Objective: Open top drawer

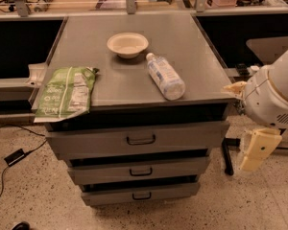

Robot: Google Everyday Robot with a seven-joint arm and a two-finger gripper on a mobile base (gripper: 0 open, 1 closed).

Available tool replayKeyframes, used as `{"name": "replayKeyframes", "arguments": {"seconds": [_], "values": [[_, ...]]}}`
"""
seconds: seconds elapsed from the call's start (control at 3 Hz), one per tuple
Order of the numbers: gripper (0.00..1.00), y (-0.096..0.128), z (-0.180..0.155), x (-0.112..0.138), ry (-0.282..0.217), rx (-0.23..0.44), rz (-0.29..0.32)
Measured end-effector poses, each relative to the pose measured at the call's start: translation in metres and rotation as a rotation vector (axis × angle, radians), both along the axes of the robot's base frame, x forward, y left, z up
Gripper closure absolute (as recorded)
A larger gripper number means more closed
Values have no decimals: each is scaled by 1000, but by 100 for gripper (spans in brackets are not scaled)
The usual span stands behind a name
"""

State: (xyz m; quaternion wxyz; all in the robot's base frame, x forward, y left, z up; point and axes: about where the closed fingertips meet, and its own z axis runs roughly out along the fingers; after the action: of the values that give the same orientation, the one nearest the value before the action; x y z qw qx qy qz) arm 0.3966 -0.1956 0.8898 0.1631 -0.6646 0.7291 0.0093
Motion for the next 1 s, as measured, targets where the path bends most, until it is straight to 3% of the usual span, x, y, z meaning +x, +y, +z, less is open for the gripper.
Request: {"name": "replayKeyframes", "arguments": {"seconds": [0.33, 0.67, 1.0], "values": [[0, 0, 2, 1, -4, -1, -3], [0, 10, -27, 5, 13, -40, 48], [0, 19, -79, 9, 41, -114, 107]]}}
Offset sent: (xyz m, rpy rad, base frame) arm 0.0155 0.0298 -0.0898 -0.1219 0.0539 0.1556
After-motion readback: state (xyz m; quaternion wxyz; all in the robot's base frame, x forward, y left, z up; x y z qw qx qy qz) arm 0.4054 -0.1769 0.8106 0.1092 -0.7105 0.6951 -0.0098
